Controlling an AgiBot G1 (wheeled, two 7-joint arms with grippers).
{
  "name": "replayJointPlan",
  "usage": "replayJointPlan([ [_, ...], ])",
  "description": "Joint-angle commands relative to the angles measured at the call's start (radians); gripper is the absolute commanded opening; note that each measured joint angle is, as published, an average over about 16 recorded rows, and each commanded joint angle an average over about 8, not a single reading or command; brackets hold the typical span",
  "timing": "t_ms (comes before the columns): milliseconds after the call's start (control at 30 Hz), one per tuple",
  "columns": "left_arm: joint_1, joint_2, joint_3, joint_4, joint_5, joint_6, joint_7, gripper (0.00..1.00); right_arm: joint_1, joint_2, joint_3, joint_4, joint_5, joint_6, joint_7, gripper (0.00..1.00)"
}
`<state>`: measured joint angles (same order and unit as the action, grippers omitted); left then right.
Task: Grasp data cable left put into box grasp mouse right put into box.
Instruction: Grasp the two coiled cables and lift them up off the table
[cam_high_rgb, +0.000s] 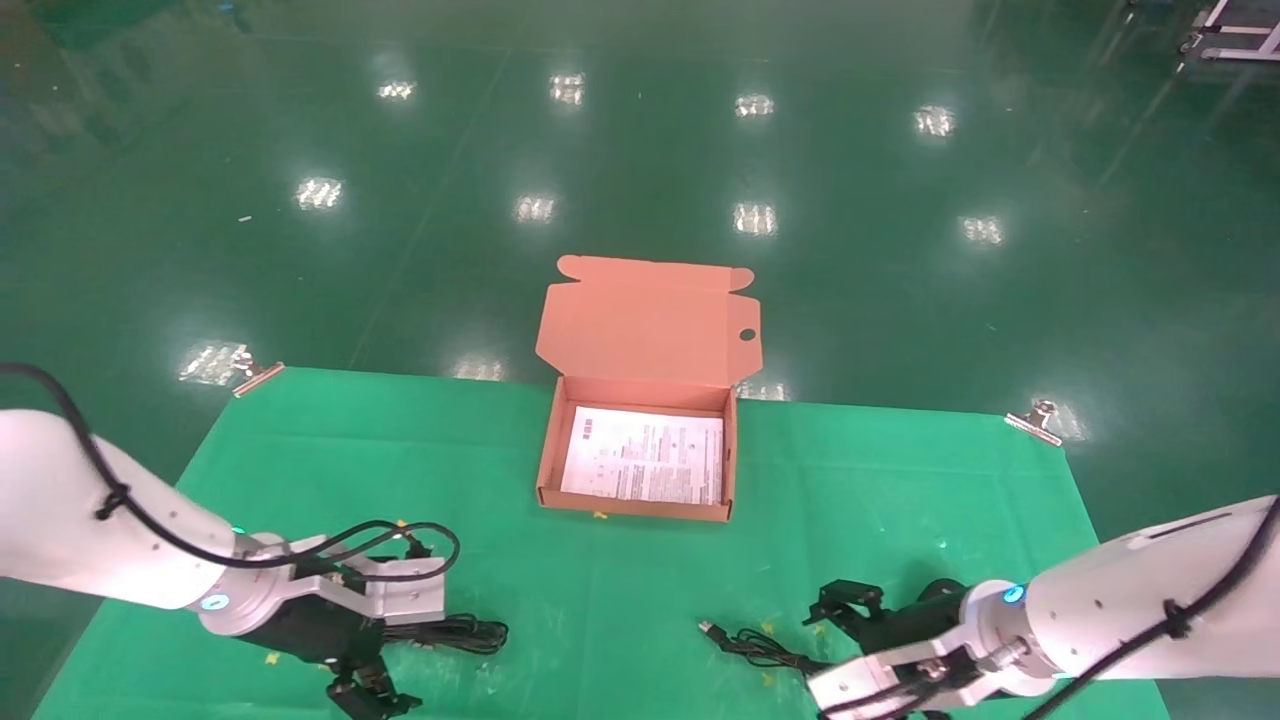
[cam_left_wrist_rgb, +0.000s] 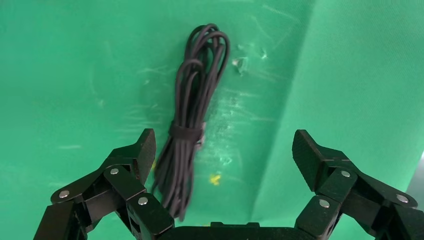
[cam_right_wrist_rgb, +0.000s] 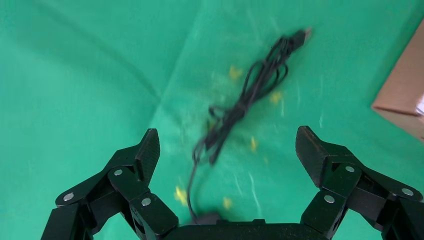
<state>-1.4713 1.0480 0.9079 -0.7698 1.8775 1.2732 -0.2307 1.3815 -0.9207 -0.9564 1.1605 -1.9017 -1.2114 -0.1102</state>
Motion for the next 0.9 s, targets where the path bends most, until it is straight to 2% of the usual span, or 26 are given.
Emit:
replayJointPlan([
  [33, -0.004, 0.019, -0.003, 0.065, -0.006, -0.015, 0.020, 1.00, -0.004, -0.022, 0.005, -0.044, 0.014, 0.009, 0.019, 1.00],
  [433, -0.030, 0.091, -0.005, 0.280, 0.002, -0.108, 0.152, 1.00, 0.020, -0.137, -0.006, -0.278, -0.009, 0.071, -0.033, 1.00],
  [467, -0.033, 0.095, -0.004, 0.292, 0.003, -0.114, 0.160, 0.98, 0.020, -0.143, -0.007, -0.290, -0.012, 0.076, -0.038, 1.00],
  [500, -0.035, 0.100, -0.003, 0.304, 0.006, -0.119, 0.168, 0.91, 0.020, -0.148, -0.009, -0.301, -0.016, 0.082, -0.043, 0.95],
  [700, -0.044, 0.123, 0.004, 0.357, 0.019, -0.140, 0.200, 0.16, 0.016, -0.165, -0.015, -0.345, -0.028, 0.108, -0.068, 0.20],
  [733, -0.044, 0.125, 0.005, 0.362, 0.021, -0.143, 0.203, 0.06, 0.014, -0.167, -0.016, -0.350, -0.029, 0.111, -0.070, 0.08],
  [767, -0.044, 0.127, 0.006, 0.366, 0.022, -0.144, 0.205, 0.00, 0.014, -0.168, -0.016, -0.353, -0.030, 0.114, -0.071, 0.00],
  [900, -0.045, 0.130, 0.007, 0.372, 0.024, -0.147, 0.207, 0.00, 0.011, -0.169, -0.017, -0.357, -0.032, 0.118, -0.073, 0.00],
])
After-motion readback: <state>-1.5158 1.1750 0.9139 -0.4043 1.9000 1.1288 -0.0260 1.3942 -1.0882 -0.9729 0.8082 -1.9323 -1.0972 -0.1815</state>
